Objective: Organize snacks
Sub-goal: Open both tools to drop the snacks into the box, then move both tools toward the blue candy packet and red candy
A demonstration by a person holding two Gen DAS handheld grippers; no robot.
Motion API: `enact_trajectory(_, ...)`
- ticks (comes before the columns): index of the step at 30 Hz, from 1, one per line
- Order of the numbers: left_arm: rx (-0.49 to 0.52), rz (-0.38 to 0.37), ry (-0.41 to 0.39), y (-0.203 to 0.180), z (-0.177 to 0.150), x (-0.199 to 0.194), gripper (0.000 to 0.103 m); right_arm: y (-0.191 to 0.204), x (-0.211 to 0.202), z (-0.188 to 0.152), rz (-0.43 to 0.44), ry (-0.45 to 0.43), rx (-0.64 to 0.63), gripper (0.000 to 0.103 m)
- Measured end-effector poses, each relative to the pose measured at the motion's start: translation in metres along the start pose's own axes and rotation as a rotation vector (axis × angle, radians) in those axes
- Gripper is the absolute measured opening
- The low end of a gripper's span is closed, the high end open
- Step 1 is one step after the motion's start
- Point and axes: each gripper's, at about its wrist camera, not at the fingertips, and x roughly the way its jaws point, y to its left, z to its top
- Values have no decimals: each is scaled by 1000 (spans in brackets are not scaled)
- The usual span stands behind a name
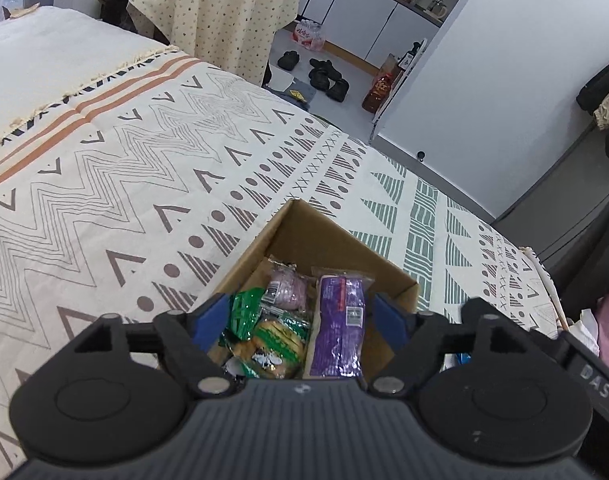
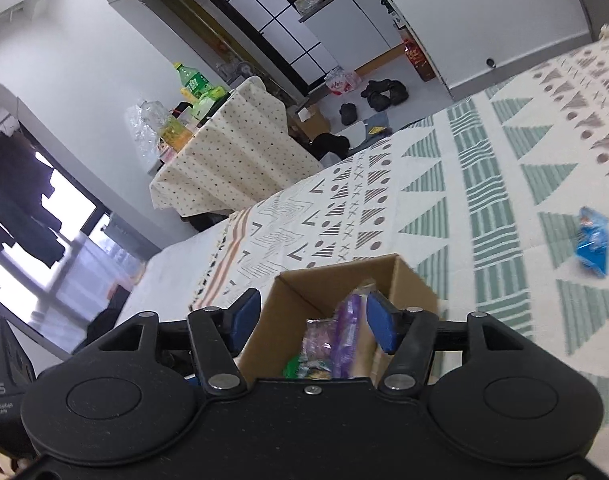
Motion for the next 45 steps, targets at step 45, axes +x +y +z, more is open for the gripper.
enact_trajectory(45, 217, -100, 58, -141, -89, -34, 103, -119, -156, -12, -136, -105, 89, 96)
